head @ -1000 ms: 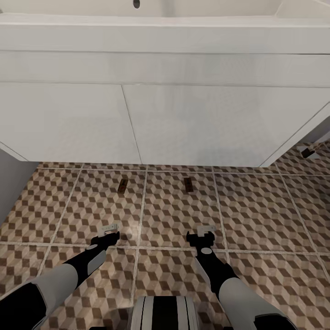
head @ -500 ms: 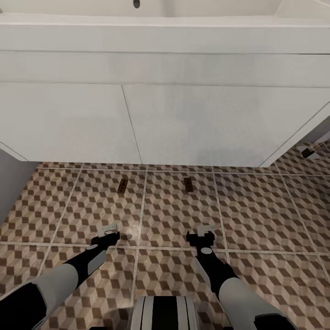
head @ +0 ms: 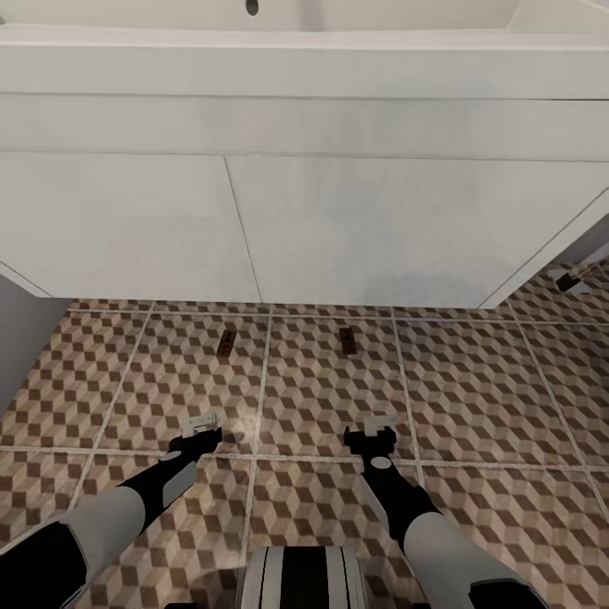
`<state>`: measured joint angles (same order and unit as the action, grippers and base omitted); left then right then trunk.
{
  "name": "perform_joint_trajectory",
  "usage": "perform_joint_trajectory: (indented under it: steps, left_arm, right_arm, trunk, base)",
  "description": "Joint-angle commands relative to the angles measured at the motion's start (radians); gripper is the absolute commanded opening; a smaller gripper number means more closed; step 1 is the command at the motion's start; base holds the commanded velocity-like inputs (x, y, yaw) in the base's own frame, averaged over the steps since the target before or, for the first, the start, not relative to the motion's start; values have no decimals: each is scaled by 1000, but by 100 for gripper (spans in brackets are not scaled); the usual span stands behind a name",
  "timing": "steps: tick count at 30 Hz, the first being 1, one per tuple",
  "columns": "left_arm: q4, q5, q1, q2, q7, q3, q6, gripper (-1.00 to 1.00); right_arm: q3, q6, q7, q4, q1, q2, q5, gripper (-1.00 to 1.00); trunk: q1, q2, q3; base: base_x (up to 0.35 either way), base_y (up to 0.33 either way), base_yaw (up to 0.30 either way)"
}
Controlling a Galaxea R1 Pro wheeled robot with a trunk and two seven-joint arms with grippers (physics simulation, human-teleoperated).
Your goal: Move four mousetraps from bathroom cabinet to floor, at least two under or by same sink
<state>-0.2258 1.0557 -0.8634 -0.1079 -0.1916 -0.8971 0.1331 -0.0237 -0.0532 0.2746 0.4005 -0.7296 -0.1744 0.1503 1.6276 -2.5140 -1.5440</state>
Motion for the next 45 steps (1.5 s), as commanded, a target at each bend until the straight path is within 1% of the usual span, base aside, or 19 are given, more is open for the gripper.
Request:
perform_joint_trajectory:
  steps: [1,9,38,45]
  left_arm:
    - [-3,7,0,0,-7,-8,2,100]
    - [-4,7,0,0,-7,-8,2,100]
    - [1,7,0,4,-12,-11,-1,100]
    - [14,7,6,29,-14,-13,-3,100]
  right_arm:
    - [-2,0,6,-1,-1,0,6,100]
    - [-2,0,6,-2,-1,0,6,100]
    - [-2,0,6,-12,9,0,6,100]
    - [-1,0,6,-21,11,0,6,100]
  trunk:
    - [0,0,-1]
    - [0,0,-1]
    - [-13,7,112]
    - [-16,8,139]
  base:
    - [0,0,0]
    - [0,0,0]
    - [0,0,0]
    - [0,0,0]
